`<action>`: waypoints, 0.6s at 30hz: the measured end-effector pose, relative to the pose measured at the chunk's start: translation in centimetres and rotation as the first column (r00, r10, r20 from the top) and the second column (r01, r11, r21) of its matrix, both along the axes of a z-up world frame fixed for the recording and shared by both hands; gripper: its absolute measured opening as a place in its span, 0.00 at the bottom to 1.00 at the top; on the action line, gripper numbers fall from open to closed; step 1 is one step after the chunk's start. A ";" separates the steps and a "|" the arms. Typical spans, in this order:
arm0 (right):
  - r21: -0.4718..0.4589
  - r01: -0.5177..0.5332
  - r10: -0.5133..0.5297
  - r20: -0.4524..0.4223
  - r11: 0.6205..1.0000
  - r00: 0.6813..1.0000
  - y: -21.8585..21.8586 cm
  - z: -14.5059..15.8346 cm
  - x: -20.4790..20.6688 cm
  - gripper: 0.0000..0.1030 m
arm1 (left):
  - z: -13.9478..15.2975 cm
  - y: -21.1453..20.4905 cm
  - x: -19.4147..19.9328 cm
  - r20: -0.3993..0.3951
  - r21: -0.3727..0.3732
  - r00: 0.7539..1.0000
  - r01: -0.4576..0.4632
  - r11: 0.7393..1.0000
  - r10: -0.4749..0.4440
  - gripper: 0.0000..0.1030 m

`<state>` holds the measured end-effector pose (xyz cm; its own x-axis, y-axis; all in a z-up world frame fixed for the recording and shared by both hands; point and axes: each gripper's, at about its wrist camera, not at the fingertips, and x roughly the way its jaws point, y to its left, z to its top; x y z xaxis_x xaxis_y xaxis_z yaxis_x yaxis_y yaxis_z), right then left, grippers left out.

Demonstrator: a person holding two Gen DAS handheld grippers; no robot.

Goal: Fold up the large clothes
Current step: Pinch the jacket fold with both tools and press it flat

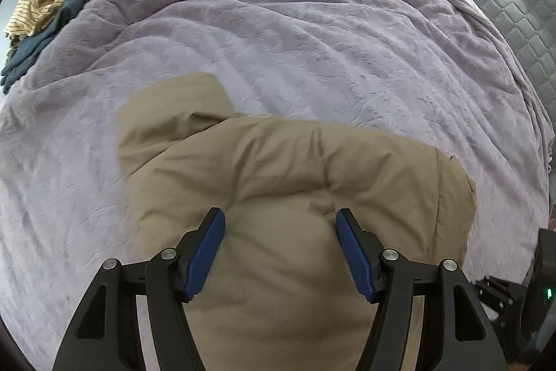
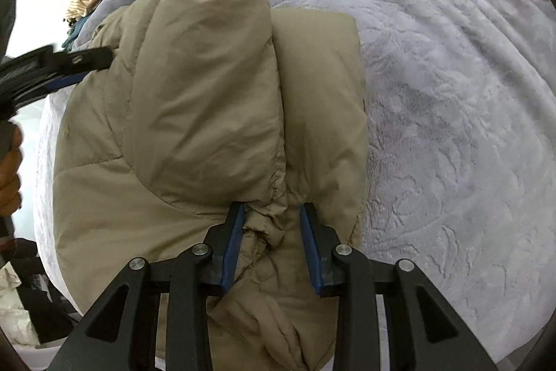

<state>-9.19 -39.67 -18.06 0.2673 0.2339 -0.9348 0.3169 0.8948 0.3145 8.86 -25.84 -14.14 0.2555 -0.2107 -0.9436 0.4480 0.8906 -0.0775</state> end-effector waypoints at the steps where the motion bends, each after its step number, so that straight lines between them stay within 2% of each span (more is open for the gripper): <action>1: 0.008 0.005 -0.005 -0.002 1.000 1.000 -0.2 -0.1 0.2 0.34 | 0.2 0.4 -0.2 -0.001 0.006 1.000 -0.005 1.000 0.005 0.65; 5: 0.023 0.019 -0.019 -0.009 1.000 1.000 -0.6 -0.8 0.5 0.35 | 0.9 2.3 -1.1 -0.033 0.043 0.999 -0.031 0.999 0.033 0.65; 12: 0.038 0.033 -0.032 -0.027 0.999 0.999 -0.9 -0.6 1.0 0.36 | 1.8 5.2 -3.0 -0.060 0.062 0.995 -0.080 0.995 0.084 0.65; 16: 0.037 0.024 -0.023 -0.037 0.999 0.999 -1.1 -0.5 1.3 0.37 | 1.8 7.2 -3.9 -0.092 0.038 0.987 -0.130 0.991 0.133 0.65; 18: 0.039 0.024 -0.022 -0.045 0.999 0.999 -1.2 -0.5 1.6 0.37 | 1.5 8.6 -4.4 -0.127 -0.005 0.978 -0.167 0.986 0.165 0.65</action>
